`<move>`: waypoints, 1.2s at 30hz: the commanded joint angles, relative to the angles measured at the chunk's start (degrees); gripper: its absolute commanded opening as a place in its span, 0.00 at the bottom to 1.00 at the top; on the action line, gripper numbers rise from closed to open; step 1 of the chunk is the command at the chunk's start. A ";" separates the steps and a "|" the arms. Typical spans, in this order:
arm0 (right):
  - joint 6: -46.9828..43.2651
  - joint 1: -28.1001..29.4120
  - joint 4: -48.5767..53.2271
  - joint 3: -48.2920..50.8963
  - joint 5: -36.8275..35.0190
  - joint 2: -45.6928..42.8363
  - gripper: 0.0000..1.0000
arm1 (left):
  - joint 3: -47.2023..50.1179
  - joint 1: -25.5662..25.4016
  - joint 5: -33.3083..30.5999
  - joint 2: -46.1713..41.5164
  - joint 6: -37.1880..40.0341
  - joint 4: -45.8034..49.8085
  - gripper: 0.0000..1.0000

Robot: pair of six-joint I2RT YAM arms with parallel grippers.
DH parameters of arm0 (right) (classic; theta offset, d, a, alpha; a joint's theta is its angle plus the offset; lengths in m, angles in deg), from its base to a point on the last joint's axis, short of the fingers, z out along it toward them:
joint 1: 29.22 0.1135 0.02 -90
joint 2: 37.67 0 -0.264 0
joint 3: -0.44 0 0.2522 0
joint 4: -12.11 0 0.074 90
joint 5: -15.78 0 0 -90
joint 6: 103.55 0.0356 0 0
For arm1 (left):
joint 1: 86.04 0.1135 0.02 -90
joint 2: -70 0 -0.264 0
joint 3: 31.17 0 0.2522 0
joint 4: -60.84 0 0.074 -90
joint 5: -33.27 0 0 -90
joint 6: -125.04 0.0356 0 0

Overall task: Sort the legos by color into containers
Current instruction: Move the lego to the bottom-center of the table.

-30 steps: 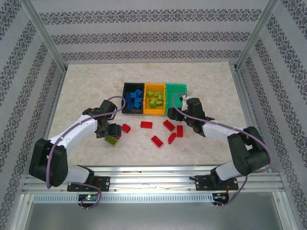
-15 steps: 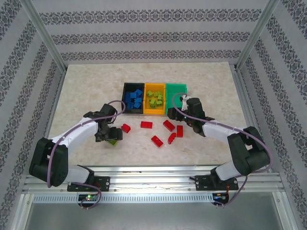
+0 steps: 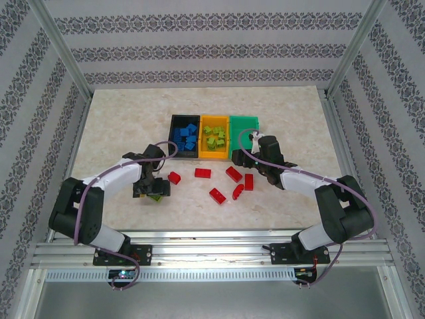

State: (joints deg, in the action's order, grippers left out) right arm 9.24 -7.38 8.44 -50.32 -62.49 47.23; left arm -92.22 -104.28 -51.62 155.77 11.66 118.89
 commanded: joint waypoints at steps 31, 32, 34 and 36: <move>0.93 -0.46 -1.30 0.03 0.98 0.15 0.68 | -6.23 -8.78 6.88 9.38 -4.16 -9.05 0.82; 0.94 -0.48 -1.29 0.06 0.96 0.17 0.68 | -6.41 -9.46 6.78 9.54 -4.20 -9.27 0.82; 0.93 -0.48 -1.27 0.08 0.94 0.13 0.68 | -6.94 -10.63 6.88 9.67 -4.31 -9.43 0.82; 0.94 -0.48 -1.32 0.08 1.03 0.15 0.68 | -7.61 -11.99 7.38 9.59 -4.40 -9.75 0.82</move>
State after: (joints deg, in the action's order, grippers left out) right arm 9.26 -7.38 8.44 -50.32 -62.49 47.23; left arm -98.03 -113.57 -51.01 164.15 7.99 115.87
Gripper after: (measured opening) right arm 0.683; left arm 0.823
